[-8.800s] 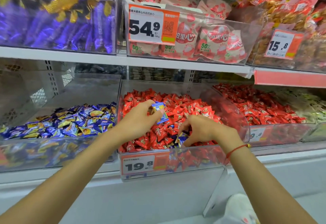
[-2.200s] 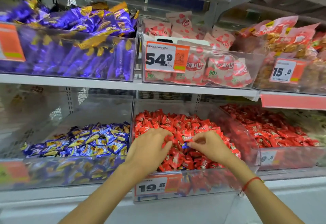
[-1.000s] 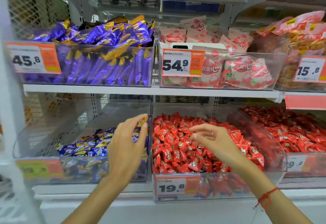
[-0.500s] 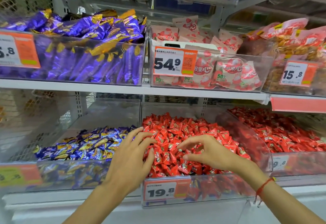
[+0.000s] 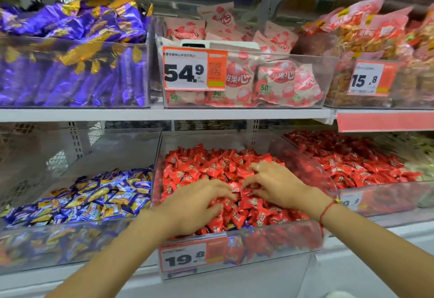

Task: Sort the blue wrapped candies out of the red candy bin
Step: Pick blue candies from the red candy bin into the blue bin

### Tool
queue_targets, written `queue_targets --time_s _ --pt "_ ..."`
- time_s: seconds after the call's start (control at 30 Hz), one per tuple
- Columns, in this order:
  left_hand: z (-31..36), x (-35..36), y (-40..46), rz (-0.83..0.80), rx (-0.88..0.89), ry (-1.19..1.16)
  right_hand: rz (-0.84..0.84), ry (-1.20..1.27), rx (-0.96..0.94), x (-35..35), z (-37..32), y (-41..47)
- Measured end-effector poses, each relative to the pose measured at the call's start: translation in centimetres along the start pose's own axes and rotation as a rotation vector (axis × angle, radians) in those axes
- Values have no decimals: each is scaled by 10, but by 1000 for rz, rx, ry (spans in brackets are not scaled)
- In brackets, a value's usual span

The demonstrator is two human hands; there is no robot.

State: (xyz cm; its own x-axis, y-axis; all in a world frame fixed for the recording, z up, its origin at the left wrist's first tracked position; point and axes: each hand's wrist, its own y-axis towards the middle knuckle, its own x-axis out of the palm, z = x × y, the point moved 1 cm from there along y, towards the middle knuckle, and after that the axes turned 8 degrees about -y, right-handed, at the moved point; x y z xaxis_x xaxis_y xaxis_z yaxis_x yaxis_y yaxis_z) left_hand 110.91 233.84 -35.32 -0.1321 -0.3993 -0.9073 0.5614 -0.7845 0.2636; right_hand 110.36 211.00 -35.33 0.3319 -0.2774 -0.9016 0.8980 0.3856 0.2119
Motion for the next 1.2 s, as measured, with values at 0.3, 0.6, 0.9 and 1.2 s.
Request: queue_targets --time_s 0.3,0.6,0.9,1.2 --pt "-24 -1 11 -208 -170 519 -1 343 -55 -18 -9 -10" --pt "-22 6 -1 -96 -205 319 -375 10 -304 -1 -59 27" --pt "-16 0 11 50 -277 221 -292 622 48 -4 -33 38" --pt "3 -7 18 380 -278 -579 -245 1187 191 -36 -21 13"
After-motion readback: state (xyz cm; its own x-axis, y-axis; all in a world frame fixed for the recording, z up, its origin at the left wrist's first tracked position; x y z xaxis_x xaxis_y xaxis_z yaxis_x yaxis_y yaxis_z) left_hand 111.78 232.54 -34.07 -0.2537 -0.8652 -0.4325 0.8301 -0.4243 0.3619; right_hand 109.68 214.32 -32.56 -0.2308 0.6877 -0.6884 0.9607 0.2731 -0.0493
